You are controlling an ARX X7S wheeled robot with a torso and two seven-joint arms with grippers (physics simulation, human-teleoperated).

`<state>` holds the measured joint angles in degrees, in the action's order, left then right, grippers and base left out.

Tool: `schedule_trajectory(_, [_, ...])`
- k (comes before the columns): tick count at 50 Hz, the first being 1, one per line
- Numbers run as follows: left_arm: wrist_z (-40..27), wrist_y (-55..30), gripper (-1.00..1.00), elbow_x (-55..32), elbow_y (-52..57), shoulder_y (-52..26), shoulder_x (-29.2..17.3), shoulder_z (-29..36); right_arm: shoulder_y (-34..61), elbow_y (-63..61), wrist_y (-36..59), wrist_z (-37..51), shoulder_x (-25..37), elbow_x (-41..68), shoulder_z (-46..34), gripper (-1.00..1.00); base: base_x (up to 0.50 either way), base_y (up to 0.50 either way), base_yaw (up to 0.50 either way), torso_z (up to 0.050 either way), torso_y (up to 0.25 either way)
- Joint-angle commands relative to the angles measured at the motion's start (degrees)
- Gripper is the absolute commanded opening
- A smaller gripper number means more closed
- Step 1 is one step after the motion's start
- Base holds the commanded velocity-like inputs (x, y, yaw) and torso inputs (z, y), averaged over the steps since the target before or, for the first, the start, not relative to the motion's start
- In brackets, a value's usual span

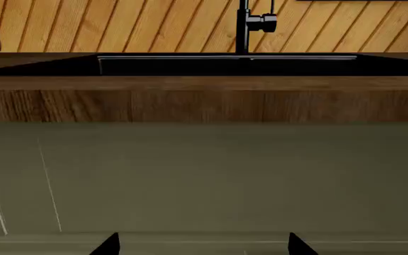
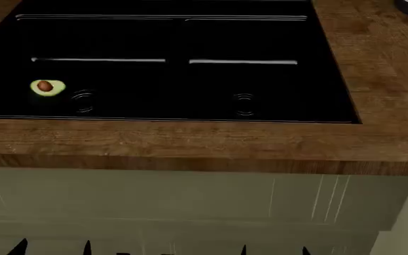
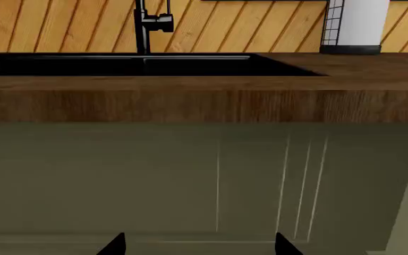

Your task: Pick the rolling pin from the counter and place it in the sink

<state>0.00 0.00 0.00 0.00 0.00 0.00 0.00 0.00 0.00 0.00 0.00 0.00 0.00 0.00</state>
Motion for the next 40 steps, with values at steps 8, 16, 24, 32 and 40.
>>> schedule_trajectory(8, [-2.3,0.0,1.00,-1.7,0.1,-0.1,-1.9,2.5,0.3,0.2,0.1,2.3,1.9,1.7,-2.6,1.00,0.00,0.00,0.00,0.000,0.000])
schedule_trajectory(16, [-3.4,-0.2,1.00,-2.9,0.5,0.1,-2.7,3.7,0.3,0.6,-0.5,3.2,2.9,2.9,-3.8,1.00,0.00,0.00,0.00,0.000,0.000])
schedule_trajectory(24, [-3.5,0.0,1.00,-3.2,0.4,0.2,-3.0,4.0,0.3,0.6,-0.5,3.3,3.1,3.2,-4.1,1.00,0.00,0.00,0.00,0.000,0.000])
schedule_trajectory(32, [-2.8,-0.2,1.00,-2.5,0.5,0.1,-2.6,3.8,0.1,-0.6,0.4,2.6,2.3,1.6,-3.3,1.00,0.00,0.00,0.00,0.000,0.000])
schedule_trajectory(40, [-4.2,-2.2,1.00,-2.1,3.0,-0.6,-3.7,5.0,-0.2,-4.5,3.0,3.3,3.7,1.6,-5.0,1.00,0.00,0.00,0.00,0.000,0.000])
